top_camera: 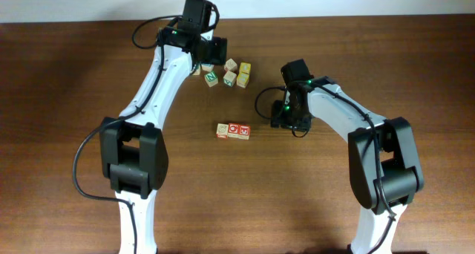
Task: Rotate 4 blocks
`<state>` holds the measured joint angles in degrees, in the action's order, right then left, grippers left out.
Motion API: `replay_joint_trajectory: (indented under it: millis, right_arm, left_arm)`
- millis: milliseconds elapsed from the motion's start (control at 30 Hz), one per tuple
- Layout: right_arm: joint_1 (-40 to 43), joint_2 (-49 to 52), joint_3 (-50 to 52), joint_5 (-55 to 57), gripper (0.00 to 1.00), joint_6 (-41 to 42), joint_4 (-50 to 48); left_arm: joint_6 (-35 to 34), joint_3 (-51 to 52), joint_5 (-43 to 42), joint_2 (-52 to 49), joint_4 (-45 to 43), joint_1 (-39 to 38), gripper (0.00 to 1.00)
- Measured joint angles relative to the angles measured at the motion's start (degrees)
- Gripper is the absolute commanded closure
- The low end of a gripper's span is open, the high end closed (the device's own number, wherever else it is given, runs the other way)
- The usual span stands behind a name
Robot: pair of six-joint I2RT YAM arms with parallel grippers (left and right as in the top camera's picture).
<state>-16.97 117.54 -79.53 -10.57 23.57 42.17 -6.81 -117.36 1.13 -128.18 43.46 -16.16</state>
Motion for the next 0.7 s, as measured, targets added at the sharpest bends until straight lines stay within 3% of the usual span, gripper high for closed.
replay_joint_trajectory:
  millis: [300,467,700]
  right_arm:
    - [0.0,-0.15,0.33,0.0,0.45,0.0,-0.61]
    - [0.0,-0.22,0.37,0.0,0.45,0.02,-0.66]
    - [0.0,-0.24,0.44,0.0,0.45,0.0,-0.7]
  left_arm:
    - [2.95,-0.07,0.0,-9.25,-3.45,-0.02,0.41]
    - [3.26,-0.09,0.0,-10.05,-1.53,-0.37,0.63]
    - [3.37,-0.09,0.0,-10.08,4.61,-1.95,0.64]
